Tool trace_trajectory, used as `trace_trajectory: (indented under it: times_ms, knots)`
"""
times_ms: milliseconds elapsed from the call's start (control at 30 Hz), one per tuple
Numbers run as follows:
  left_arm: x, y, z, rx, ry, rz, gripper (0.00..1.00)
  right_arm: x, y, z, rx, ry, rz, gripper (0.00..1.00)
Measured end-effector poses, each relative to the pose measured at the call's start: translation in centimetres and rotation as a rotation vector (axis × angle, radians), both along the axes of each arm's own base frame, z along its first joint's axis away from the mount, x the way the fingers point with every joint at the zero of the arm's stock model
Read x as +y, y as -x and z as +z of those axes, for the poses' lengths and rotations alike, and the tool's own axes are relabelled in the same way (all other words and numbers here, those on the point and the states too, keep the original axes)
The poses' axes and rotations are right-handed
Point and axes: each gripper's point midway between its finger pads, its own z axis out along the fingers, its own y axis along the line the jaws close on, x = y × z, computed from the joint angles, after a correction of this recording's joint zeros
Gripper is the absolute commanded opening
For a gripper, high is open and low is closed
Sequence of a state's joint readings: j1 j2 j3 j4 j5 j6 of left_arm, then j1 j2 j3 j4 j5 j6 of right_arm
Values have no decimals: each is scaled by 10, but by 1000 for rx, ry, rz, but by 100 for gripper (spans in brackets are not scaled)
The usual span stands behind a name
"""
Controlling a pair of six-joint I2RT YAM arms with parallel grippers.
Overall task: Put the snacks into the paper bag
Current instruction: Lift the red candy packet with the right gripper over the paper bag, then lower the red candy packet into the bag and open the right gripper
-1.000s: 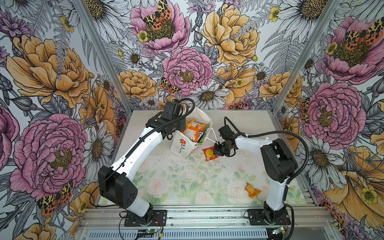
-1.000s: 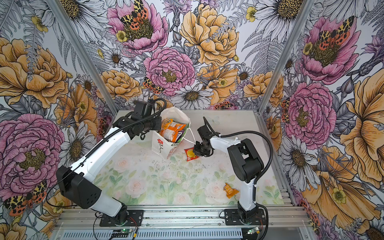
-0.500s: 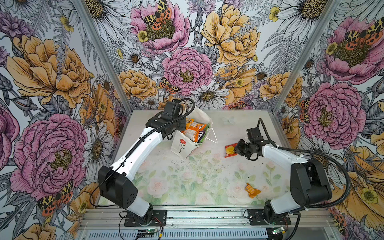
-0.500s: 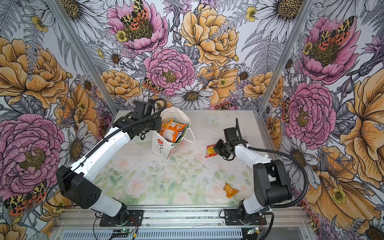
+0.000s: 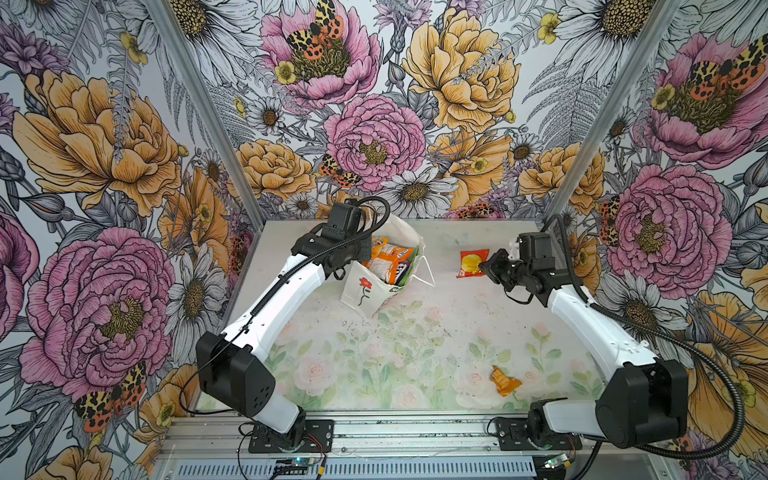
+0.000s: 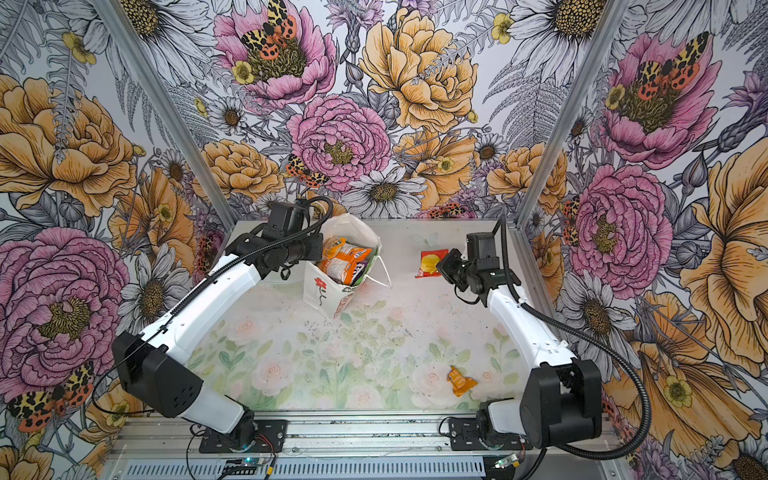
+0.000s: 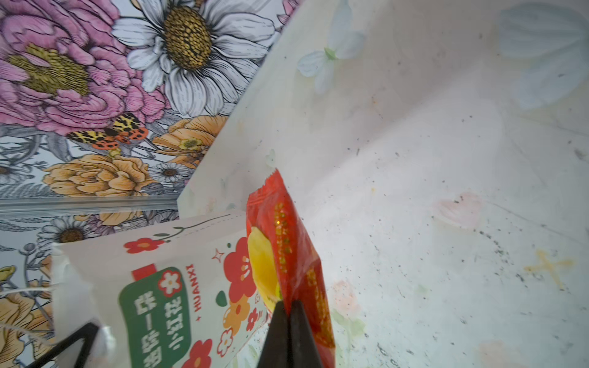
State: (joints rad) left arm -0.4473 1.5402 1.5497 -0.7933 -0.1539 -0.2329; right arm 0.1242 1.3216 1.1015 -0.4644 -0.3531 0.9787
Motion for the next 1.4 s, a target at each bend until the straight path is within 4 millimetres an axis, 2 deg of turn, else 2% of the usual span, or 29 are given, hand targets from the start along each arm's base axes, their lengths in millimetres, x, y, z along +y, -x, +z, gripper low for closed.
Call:
trace_trajectory:
  times_ms: [133, 267, 367, 433, 533, 700, 833, 1067, 1400]
  knots:
    - [0, 0, 0, 0, 0, 0, 0, 8, 0, 63, -135, -13, 15, 0]
    - [0, 0, 0, 0, 0, 0, 0, 34, 9, 117, -245, -33, 72, 0]
    - [0, 0, 0, 0, 0, 0, 0, 62, 17, 142, -291, -45, 134, 0]
    - [0, 0, 0, 0, 0, 0, 0, 80, 19, 151, -299, -49, 173, 0]
    - [0, 0, 0, 0, 0, 0, 0, 105, 19, 152, -285, -41, 219, 0]
    - [0, 0, 0, 0, 0, -1, 0, 137, 17, 134, -225, -8, 269, 0]
    - [0, 0, 0, 0, 0, -1, 0, 150, 15, 122, -190, 17, 283, 0]
    - [0, 0, 0, 0, 0, 0, 0, 167, 11, 115, -177, 41, 297, 0]
    - [0, 0, 0, 0, 1, 0, 0, 193, -14, 80, -122, 111, 303, 0]
